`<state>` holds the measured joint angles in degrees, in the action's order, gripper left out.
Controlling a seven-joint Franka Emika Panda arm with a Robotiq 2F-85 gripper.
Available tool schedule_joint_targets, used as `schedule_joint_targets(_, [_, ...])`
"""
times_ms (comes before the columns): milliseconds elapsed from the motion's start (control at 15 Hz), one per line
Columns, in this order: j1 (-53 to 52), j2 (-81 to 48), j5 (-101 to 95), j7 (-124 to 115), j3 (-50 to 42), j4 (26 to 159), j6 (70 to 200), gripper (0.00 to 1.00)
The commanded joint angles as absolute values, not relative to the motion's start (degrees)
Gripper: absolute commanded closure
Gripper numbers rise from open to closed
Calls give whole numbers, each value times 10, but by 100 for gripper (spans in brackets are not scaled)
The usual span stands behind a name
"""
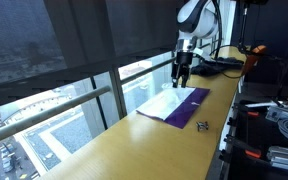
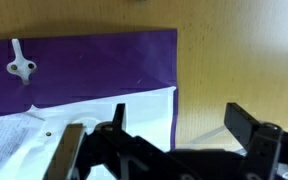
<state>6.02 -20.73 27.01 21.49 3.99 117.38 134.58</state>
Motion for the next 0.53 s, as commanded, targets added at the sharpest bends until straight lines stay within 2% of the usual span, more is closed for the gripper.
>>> schedule_joint_targets(0, [68, -208, 252, 216, 38, 1161, 1343, 0])
schedule_joint_targets(467, [73, -204, 250, 216, 40, 1149, 1343, 0])
